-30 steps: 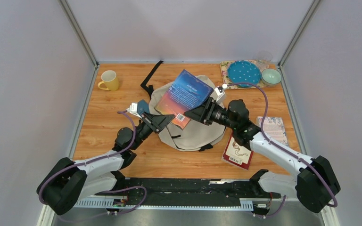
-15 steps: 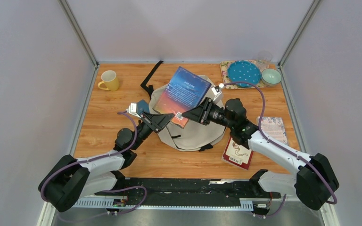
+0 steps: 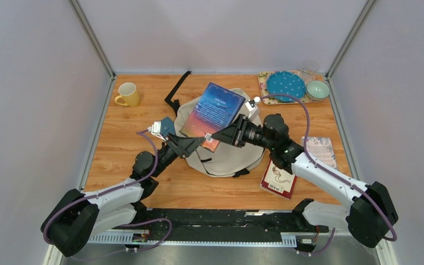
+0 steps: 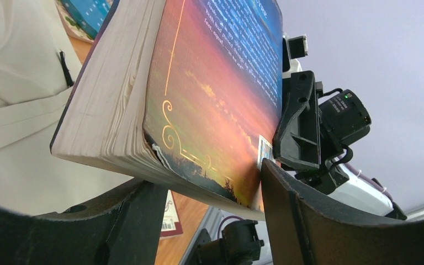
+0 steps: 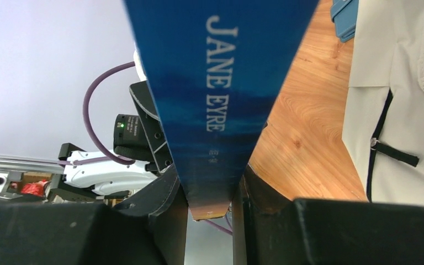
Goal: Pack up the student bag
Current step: Pick up the book from the center of the board.
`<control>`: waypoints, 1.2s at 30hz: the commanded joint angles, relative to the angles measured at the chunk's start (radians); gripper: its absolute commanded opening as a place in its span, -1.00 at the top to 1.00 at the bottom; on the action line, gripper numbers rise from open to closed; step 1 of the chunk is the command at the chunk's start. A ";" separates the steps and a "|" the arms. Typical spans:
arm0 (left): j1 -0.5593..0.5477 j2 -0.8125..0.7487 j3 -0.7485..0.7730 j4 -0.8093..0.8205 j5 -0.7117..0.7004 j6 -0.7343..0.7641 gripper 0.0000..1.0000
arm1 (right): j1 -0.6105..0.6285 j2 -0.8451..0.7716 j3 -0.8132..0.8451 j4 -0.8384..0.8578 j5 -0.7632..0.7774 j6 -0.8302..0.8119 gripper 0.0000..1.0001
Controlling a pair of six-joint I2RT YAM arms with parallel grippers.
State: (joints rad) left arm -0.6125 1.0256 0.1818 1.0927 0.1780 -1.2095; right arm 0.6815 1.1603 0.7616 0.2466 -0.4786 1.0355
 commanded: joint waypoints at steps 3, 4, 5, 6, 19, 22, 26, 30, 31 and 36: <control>0.048 -0.028 -0.019 0.045 0.000 0.039 -0.37 | 0.021 -0.102 -0.004 0.236 -0.135 0.095 1.00; 0.057 -0.030 -0.022 0.044 0.000 0.036 -0.39 | 0.021 -0.109 -0.010 0.243 -0.135 0.097 1.00; 0.060 -0.036 -0.024 0.047 -0.002 0.034 -0.40 | 0.021 -0.116 -0.010 0.240 -0.130 0.095 1.00; 0.063 -0.038 -0.027 0.049 0.000 0.030 -0.40 | 0.021 -0.125 -0.010 0.223 -0.129 0.087 1.00; 0.111 -0.018 -0.028 0.137 0.035 -0.047 -0.49 | 0.021 -0.137 -0.011 0.246 -0.233 0.095 1.00; 0.122 -0.012 -0.033 0.162 0.044 -0.067 -0.50 | 0.020 -0.152 -0.015 0.224 -0.238 0.083 1.00; 0.131 -0.009 -0.027 0.167 0.060 -0.076 -0.50 | 0.020 -0.151 -0.021 0.253 -0.276 0.100 1.00; 0.146 0.005 -0.010 0.187 0.097 -0.099 -0.50 | 0.021 -0.152 -0.013 0.238 -0.322 0.086 1.00; 0.149 0.011 -0.004 0.197 0.107 -0.105 -0.50 | 0.020 -0.152 -0.010 0.229 -0.330 0.074 1.00; 0.172 0.076 0.031 0.252 0.192 -0.163 -0.50 | 0.020 -0.155 0.002 0.206 -0.386 0.046 1.00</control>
State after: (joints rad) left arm -0.4797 1.0550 0.1516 1.2514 0.3614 -1.3483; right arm 0.6712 1.0771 0.7185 0.3191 -0.5900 1.0912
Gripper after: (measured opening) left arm 0.750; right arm 0.300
